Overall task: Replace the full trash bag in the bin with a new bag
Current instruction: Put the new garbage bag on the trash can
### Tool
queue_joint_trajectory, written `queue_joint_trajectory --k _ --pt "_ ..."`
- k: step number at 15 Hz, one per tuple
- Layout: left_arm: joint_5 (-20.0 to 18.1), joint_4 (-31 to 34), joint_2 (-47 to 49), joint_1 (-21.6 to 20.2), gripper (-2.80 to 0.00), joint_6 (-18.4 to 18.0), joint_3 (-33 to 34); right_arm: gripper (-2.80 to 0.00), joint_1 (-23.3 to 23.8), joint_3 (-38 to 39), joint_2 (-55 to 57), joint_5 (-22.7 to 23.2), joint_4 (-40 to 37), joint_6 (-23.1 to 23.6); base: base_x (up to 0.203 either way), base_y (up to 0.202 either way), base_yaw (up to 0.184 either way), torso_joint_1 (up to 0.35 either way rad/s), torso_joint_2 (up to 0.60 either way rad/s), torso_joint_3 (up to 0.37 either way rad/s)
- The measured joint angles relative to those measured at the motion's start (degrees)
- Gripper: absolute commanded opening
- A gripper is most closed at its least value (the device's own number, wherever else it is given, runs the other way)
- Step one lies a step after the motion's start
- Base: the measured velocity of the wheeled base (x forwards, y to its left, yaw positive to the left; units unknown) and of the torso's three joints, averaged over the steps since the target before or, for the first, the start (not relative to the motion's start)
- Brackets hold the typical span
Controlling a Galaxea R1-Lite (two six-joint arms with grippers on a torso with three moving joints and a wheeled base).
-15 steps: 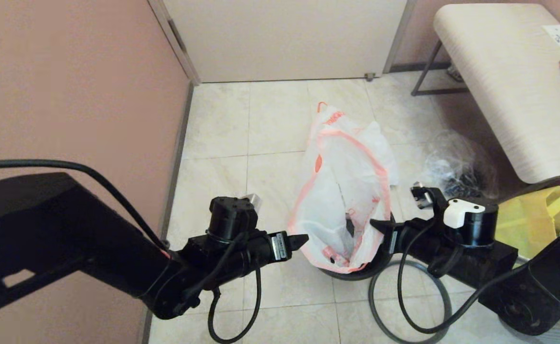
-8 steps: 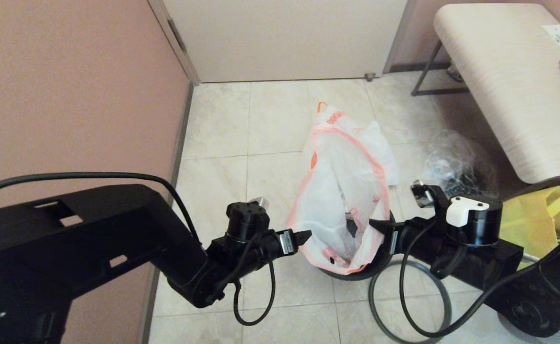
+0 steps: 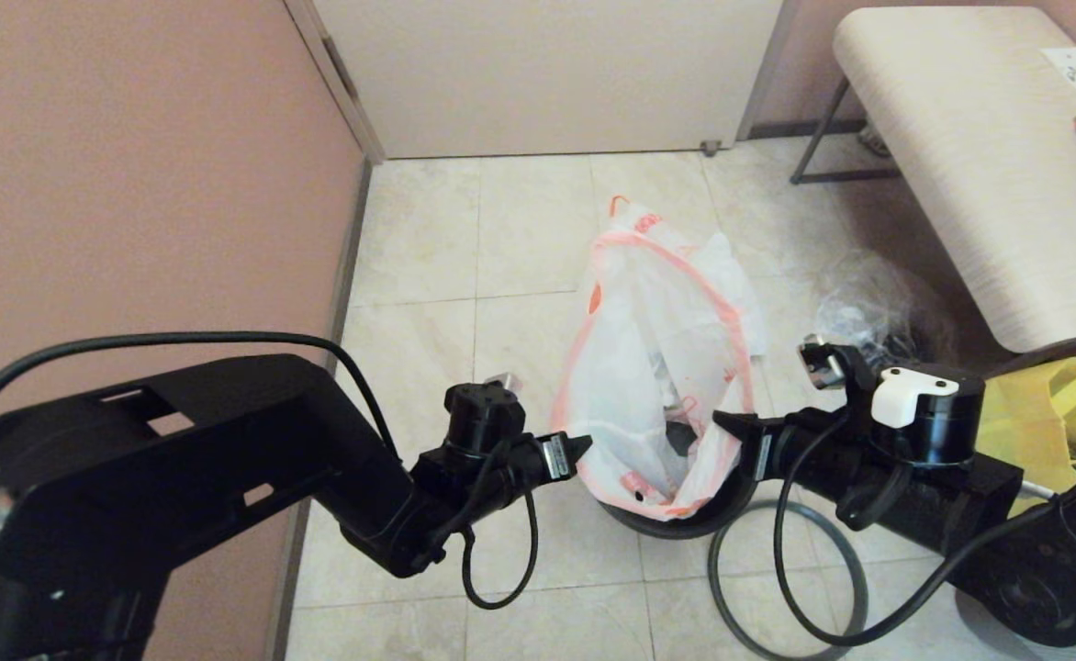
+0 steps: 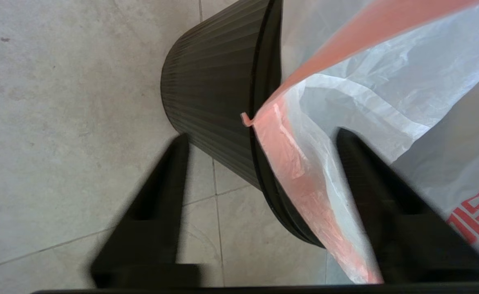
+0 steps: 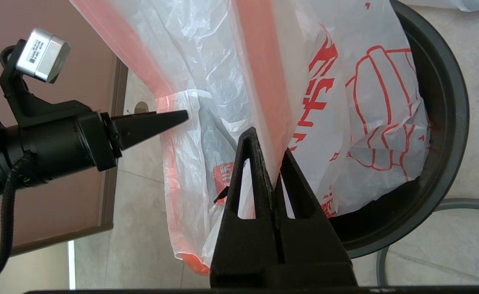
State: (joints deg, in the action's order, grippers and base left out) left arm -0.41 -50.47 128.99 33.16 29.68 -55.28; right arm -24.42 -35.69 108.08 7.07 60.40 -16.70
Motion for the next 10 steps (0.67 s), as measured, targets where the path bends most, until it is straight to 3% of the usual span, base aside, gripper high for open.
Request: queue_joint_trajectory --k 5,10 --pt "-0.21 0.37 -1.54 -0.11 -2.80 -0.30 0.15 -2.80 0.35 0.10 1.25 -0.31 -0.24 0.52 0.000 0.000 0.000 0.000 0.00 0.000" --pt "-0.20 6.36 -2.63 -0.83 -2.80 -0.34 -3.40 -2.80 0.96 1.60 -0.20 -0.62 -2.75 0.64 0.000 0.000 0.000 0.000 0.00 0.000"
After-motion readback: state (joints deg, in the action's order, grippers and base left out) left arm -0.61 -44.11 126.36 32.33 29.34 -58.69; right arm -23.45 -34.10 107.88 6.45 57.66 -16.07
